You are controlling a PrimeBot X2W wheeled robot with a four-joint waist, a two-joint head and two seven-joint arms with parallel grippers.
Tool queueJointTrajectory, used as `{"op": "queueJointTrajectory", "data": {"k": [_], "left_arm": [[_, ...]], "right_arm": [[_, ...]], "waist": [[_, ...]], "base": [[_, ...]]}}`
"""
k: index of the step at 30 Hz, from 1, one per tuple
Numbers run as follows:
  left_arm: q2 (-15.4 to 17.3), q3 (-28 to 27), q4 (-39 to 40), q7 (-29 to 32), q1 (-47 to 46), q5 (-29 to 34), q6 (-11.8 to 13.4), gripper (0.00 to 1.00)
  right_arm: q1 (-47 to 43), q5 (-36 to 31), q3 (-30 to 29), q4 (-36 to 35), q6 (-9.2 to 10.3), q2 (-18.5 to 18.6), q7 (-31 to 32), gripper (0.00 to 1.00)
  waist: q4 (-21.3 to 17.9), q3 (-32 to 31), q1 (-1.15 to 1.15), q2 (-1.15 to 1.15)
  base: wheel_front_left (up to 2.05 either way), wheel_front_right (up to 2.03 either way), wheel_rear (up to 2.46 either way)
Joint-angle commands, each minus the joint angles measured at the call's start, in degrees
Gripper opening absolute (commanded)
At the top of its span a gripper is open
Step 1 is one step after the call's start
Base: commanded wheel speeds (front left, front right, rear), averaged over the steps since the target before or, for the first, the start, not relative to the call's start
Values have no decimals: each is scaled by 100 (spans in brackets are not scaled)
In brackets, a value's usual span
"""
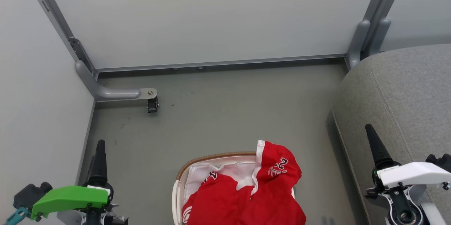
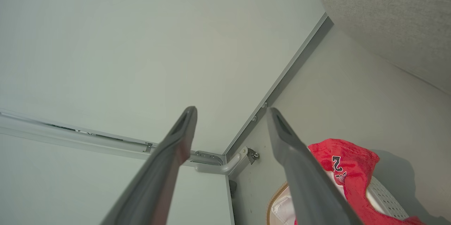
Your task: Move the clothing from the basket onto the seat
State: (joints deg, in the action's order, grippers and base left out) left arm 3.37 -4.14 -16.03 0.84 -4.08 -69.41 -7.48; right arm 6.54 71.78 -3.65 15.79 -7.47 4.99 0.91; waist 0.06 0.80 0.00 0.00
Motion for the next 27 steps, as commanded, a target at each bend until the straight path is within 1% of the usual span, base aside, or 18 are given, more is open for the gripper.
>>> {"op": "queueJointTrajectory", "data": {"k": [1,5,10,16,19,23,27], "left_arm": [[87,33,112,-61,-155,323,14,100],[121,134,76,-155,-145,807,60,100],[125,194,-39,-262,-127,1242,85,100],[220,424,-125,-390,-115,1917,173,100],[254,528,-130,-442,-92,2154,225,100],[324,706,-110,-521,-58,2521,328,100],[419,870,-38,-591,-59,2876,525,100]], "right_arm": [[158,-273,3,-99,-2,73,-66,100],[177,-750,17,-118,-2,93,-157,100],[182,-1334,-5,-104,-2,84,-266,100],[161,-1979,63,28,-2,101,-394,100],[146,-2241,71,97,-2,98,-446,100],[120,-2621,114,169,-2,102,-525,100],[136,-3014,135,204,-2,126,-598,100]], "waist": [[0,2,0,0],[1,7,0,0],[4,8,0,0],[11,8,0,0],[14,6,0,0],[16,10,0,0],[15,19,0,0]], "base": [[0,0,0],[0,0,0],[0,0,0],[0,0,0],[0,0,0],[0,0,0],[0,0,0]]}}
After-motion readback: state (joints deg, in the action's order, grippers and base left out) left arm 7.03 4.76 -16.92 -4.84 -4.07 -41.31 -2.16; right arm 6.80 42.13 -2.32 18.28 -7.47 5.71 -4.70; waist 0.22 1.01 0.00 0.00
